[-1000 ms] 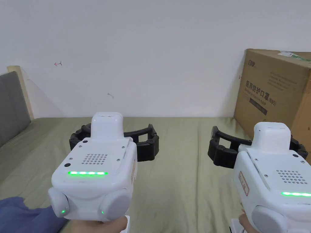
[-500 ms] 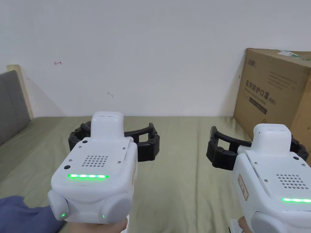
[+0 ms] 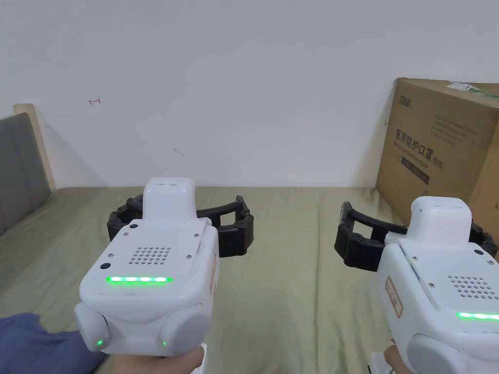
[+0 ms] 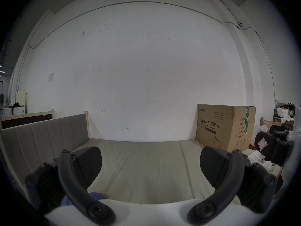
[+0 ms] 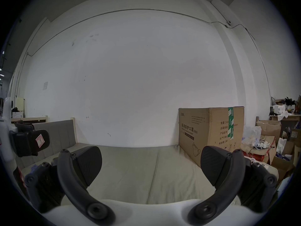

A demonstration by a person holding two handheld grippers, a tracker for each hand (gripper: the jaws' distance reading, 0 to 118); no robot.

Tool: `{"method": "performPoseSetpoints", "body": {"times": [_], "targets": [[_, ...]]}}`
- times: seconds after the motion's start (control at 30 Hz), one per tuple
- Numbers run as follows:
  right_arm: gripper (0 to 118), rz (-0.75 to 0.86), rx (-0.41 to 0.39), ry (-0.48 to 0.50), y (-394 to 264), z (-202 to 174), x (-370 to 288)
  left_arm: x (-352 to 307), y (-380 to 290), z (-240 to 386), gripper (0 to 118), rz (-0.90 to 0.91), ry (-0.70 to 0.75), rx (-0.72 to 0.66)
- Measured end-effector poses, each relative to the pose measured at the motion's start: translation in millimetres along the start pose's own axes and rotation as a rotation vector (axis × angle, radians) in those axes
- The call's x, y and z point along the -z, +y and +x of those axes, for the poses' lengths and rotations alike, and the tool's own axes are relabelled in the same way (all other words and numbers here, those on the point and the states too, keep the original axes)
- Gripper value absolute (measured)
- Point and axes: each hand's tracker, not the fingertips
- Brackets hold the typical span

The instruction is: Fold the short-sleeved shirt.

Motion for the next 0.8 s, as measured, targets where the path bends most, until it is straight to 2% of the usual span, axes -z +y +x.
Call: {"method": "performPoseSetpoints", "body": {"times": [0.8], "targets": [[118,-0.02,-0.015,-0.011,-0.5,3.1,5.4,4.2,-2.1,-0.2,118,-0.005,-0.01,0.016]]}}
